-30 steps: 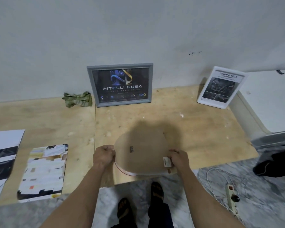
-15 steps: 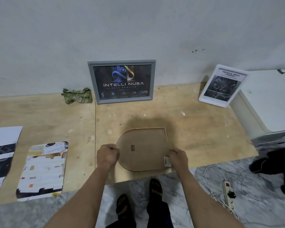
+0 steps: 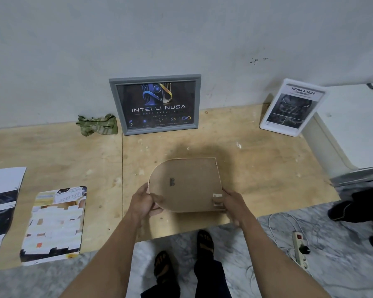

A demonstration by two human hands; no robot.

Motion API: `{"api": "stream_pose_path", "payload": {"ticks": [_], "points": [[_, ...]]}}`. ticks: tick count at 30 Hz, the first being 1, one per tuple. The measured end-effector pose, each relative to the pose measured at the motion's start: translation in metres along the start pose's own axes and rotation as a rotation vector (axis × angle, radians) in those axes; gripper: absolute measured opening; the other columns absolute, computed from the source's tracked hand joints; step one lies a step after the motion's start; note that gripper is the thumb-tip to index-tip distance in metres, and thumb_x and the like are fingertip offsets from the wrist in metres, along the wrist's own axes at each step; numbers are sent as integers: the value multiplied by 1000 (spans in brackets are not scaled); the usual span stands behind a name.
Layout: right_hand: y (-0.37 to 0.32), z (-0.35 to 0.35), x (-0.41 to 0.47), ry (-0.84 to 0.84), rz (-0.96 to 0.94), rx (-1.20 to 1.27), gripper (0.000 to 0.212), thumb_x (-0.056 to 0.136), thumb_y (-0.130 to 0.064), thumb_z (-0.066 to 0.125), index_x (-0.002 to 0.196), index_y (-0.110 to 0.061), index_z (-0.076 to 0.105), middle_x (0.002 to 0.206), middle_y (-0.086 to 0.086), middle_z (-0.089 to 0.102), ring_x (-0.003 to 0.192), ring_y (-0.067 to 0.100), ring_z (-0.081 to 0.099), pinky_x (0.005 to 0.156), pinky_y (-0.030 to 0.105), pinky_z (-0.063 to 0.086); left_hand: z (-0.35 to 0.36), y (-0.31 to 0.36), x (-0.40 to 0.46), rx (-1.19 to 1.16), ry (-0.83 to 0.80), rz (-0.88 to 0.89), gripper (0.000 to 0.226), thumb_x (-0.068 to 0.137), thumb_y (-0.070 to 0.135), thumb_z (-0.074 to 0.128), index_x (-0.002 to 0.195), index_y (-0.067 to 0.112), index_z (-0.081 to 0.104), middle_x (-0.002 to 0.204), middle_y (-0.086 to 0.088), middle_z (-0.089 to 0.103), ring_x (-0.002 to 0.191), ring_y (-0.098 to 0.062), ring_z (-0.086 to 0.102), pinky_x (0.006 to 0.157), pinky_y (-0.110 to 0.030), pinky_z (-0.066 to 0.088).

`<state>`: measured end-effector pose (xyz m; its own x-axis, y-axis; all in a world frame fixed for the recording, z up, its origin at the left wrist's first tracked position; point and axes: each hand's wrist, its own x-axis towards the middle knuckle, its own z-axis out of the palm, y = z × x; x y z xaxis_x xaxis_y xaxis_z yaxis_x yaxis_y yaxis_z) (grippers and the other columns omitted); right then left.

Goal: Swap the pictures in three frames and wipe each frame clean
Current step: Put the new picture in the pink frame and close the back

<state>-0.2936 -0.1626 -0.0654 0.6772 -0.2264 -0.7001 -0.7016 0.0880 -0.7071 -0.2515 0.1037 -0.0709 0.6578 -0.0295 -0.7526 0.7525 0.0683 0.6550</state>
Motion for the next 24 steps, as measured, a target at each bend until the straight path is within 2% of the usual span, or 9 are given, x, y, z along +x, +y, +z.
{"api": "stream_pose_path", "payload": {"ticks": [3, 5, 8, 10, 13, 16, 18, 21, 24], "points": [[-1, 0, -3, -161, 22, 69, 47, 79, 7, 70, 115, -23, 63, 108, 5, 71, 95, 23, 67, 73, 32, 56, 9, 5, -3, -94, -39, 60, 64, 82, -21, 53, 121, 29, 59, 100, -15, 69, 64, -33, 63, 44, -29, 50], [1, 0, -5, -140, 3, 72, 54, 78, 7, 72, 121, -23, 57, 108, 8, 70, 90, 23, 67, 68, 32, 58, 14, 7, -7, -136, -21, 85, 70, 82, -23, 54, 125, 31, 57, 110, -12, 68, 74, -33, 70, 48, -35, 58], [-1, 2, -8, -79, -17, 81, 67, 75, 9, 74, 127, -25, 50, 106, 8, 69, 84, 22, 68, 62, 31, 58, 14, 6, -7, -123, -14, 127, 81, 80, -22, 58, 136, 35, 52, 114, -9, 66, 93, -34, 70, 65, -49, 62], [-4, 2, -9, -73, 5, 66, 59, 76, 6, 74, 124, -21, 53, 106, 8, 69, 84, 23, 68, 64, 33, 58, 11, 6, -9, -115, 1, 145, 82, 80, -21, 60, 136, 38, 51, 116, -9, 65, 97, -35, 68, 64, -46, 62], [-19, 1, -6, -46, 59, 37, 28, 85, -12, 68, 113, -11, 63, 99, 10, 70, 84, 25, 67, 71, 38, 56, 3, 8, -13, -115, -39, 169, 81, 79, -22, 63, 126, 43, 54, 117, -7, 66, 98, -35, 69, 62, -43, 63], [-34, -4, 0, 103, 25, 166, 22, 91, -24, 63, 105, -8, 67, 96, 9, 70, 82, 24, 65, 70, 35, 53, -8, 9, -16, -8, -165, 138, 87, 75, -19, 70, 135, 40, 52, 120, -9, 69, 99, -39, 71, 70, -47, 63], [-40, -7, 0, 156, -49, 118, 21, 91, -22, 63, 104, -7, 70, 92, 8, 71, 76, 21, 63, 65, 32, 50, -13, 13, -18, 54, -214, 99, 74, 77, -9, 75, 135, 33, 56, 116, -13, 72, 91, -40, 74, 70, -47, 63], [-45, -8, -7, 184, -127, 62, 16, 91, -20, 63, 97, -7, 71, 90, 9, 70, 69, 18, 60, 59, 29, 46, -15, 22, -22, 49, -154, 94, 31, 87, 11, 74, 118, 11, 66, 99, -18, 76, 76, -33, 75, 58, -39, 62], [-45, -7, -14, 27, -99, 38, 22, 88, -22, 68, 106, -11, 64, 100, 5, 68, 82, 20, 63, 65, 33, 51, -17, 26, -19, 98, -65, 100, 15, 90, 11, 71, 104, 7, 67, 95, -18, 76, 70, -27, 75, 53, -37, 61]]}}
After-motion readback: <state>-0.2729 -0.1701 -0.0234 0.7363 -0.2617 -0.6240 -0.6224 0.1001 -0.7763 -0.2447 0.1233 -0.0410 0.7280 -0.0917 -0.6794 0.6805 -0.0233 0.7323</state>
